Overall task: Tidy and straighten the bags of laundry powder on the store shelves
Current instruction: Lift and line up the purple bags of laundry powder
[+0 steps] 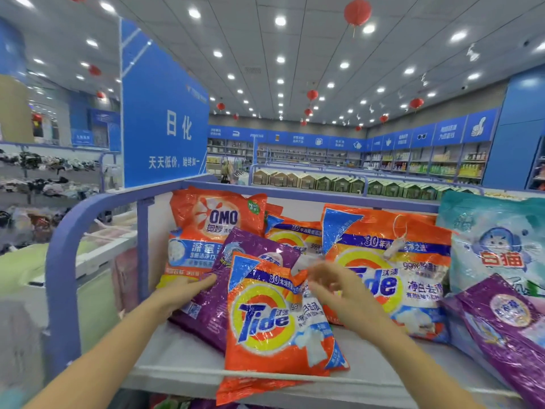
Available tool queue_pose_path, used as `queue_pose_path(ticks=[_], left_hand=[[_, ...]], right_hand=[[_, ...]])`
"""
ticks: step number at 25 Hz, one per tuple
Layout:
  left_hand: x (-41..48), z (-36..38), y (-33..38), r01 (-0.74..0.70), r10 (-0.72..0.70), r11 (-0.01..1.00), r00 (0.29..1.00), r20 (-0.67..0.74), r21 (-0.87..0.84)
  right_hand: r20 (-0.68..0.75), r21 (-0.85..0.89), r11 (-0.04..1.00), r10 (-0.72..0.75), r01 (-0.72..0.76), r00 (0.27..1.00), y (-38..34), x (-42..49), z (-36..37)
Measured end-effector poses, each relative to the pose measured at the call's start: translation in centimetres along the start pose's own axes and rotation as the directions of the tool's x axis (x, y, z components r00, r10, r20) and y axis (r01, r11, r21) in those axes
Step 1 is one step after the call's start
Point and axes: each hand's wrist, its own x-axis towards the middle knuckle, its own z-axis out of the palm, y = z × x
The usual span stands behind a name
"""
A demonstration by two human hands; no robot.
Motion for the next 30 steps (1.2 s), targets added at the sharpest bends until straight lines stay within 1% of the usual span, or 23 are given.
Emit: queue_pose_path(ticks=[3, 4, 5, 7, 8, 9, 10, 11, 12, 13, 14, 15, 16, 17, 18, 20, 21, 22, 24, 25, 27, 29, 30], left_hand=[[0.2, -1.1, 0.5, 0.151, -0.141, 0.986, 0.982, 0.129, -0.071], [-0.2, -1.4, 1.0, 0.153, -0.142, 0.987, 0.975, 0.173, -0.053], [-0.3, -1.8, 1.5, 0.124, -0.118, 0.992, 0.978, 0.174, -0.023], [-0.8, -2.5, 2.6, -0.001, 0.001, 1.000, 1.000, 0.031, -0.006], [-1.4, -2.9, 3.1, -0.097, 0.095, 0.995, 0.993, -0.072, -0.025], [-2.2, -3.3, 3.5, -0.195, 0.184, 0.980, 0.965, -0.187, -0.044], [-3.0, -3.7, 3.7, -0.278, 0.252, 0.960, 0.919, -0.304, -0.045], [-3.9, -3.9, 3.9, -0.348, 0.306, 0.937, 0.861, -0.406, -0.032], [-4.8, -3.9, 4.0, -0.411, 0.350, 0.911, 0.798, -0.490, -0.019], [-6.1, -3.6, 4.0, -0.477, 0.392, 0.879, 0.732, -0.557, -0.008], [-7.3, -3.0, 4.1, -0.538, 0.427, 0.843, 0.660, -0.619, 0.008], [-8.6, -2.3, 3.9, -0.576, 0.451, 0.817, 0.604, -0.657, 0.032], [-9.9, -1.3, 3.7, -0.592, 0.485, 0.802, 0.560, -0.672, 0.085], [-10.9, -0.4, 3.2, -0.587, 0.525, 0.794, 0.526, -0.669, 0.161], [-11.8, 0.5, 2.5, -0.579, 0.568, 0.782, 0.513, -0.644, 0.229], [-12.6, 1.7, 0.9, -0.617, 0.619, 0.755, 0.561, -0.550, 0.221], [-12.7, 1.8, 0.3, -0.651, 0.656, 0.728, 0.574, -0.490, 0.214], [-12.8, 1.8, -0.2, -0.679, 0.711, 0.690, 0.573, -0.408, 0.250], [-12.9, 2.1, -1.0, -0.732, 0.812, 0.583, 0.522, -0.259, 0.352], [-13.2, 2.1, -0.9, -0.757, 0.823, 0.568, 0.521, -0.227, 0.322], [-13.7, 1.5, -0.2, -0.789, 0.798, 0.596, 0.561, -0.221, 0.148], [-13.3, 0.3, 0.9, -0.774, 0.760, 0.627, 0.582, -0.288, 0.090], [-12.9, -0.3, 1.8, -0.747, 0.726, 0.662, 0.618, -0.303, 0.064]], right_hand=[[0.176, -0.145, 0.989, 0.036, -0.010, 0.984, -1.0, -1.2, 3.7], [0.206, -0.234, 0.972, 0.040, 0.009, 0.978, -1.2, -1.4, 4.7], [0.218, -0.339, 0.940, 0.040, 0.037, 0.975, -1.1, -1.5, 5.6], [0.214, -0.504, 0.863, 0.072, 0.047, 0.974, -0.9, -1.2, 6.6], [0.183, -0.541, 0.841, 0.097, 0.018, 0.978, -1.0, -1.1, 7.0], [0.120, -0.532, 0.846, 0.074, 0.001, 0.990, -1.4, -1.0, 7.3], [0.033, -0.467, 0.884, 0.005, 0.011, 0.999, -2.4, -0.9, 7.8], [-0.067, -0.342, 0.939, -0.050, 0.024, 0.997, -3.8, -0.7, 8.4], [-0.156, -0.156, 0.986, -0.077, 0.052, 0.985, -5.7, -0.5, 9.1], [-0.175, 0.060, 0.996, -0.061, 0.073, 0.983, -7.9, -0.1, 10.1], [-0.109, 0.278, 0.957, -0.054, 0.082, 0.993, -10.0, 0.3, 11.0], [-0.018, 0.445, 0.894, -0.052, 0.055, 0.998, -11.9, 0.6, 12.0], [0.039, 0.575, 0.818, -0.048, 0.017, 0.998, -13.2, 0.9, 13.2], [0.044, 0.630, 0.777, -0.038, 0.002, 0.998, -14.0, 1.2, 14.1], [-0.005, 0.657, 0.753, -0.033, 0.029, 0.999, -14.4, 1.3, 14.8], [-0.117, 0.655, 0.752, 0.004, 0.074, 0.993, -14.1, 1.6, 15.3], [-0.146, 0.679, 0.732, 0.053, 0.061, 0.988, -13.6, 1.8, 15.3], [-0.162, 0.730, 0.682, 0.122, 0.036, 0.979, -13.3, 1.9, 15.0], [-0.156, 0.830, 0.557, 0.269, -0.021, 0.950, -11.9, 2.4, 14.0], [-0.153, 0.858, 0.513, 0.306, -0.028, 0.940, -11.2, 2.5, 13.1], [-0.092, 0.902, 0.427, 0.313, -0.053, 0.945, -9.8, 2.2, 10.6], [-0.006, 0.938, 0.333, 0.290, -0.095, 0.957, -8.6, 1.1, 7.2], [0.024, 0.950, 0.293, 0.271, -0.106, 0.962, -8.0, 0.4, 5.4]])
